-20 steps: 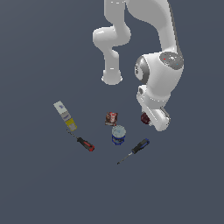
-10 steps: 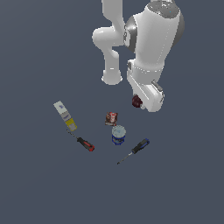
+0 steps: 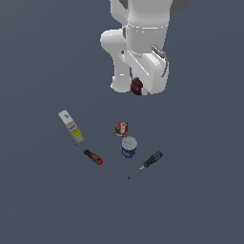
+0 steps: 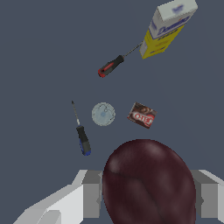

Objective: Pick up a designated object from a clutter of objects.

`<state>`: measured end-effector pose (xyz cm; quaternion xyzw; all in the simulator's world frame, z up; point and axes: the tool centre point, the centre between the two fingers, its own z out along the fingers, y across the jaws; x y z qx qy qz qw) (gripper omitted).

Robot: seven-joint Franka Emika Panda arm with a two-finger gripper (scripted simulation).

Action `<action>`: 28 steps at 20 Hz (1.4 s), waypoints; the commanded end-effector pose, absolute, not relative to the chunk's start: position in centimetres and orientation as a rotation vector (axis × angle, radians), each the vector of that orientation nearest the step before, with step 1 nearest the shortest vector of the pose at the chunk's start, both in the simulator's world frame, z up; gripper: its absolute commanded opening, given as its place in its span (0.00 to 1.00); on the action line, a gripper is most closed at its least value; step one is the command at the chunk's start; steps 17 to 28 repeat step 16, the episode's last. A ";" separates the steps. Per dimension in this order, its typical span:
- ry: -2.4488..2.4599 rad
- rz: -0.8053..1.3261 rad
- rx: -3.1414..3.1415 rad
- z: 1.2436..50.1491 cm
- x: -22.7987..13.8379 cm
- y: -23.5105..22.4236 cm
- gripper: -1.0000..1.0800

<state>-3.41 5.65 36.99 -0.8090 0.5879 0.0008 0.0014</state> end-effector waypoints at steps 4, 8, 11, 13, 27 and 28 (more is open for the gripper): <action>1.846 0.002 -2.541 41.2 -3.7 3.4 0.00; 1.846 0.001 -2.541 43.2 -3.7 2.3 0.00; 1.847 0.001 -2.541 44.2 -3.6 1.8 0.00; 1.847 0.001 -2.541 44.5 -3.6 1.6 0.00; 1.847 0.001 -2.541 44.7 -3.6 1.4 0.00; 1.847 0.001 -2.541 44.7 -3.6 1.4 0.00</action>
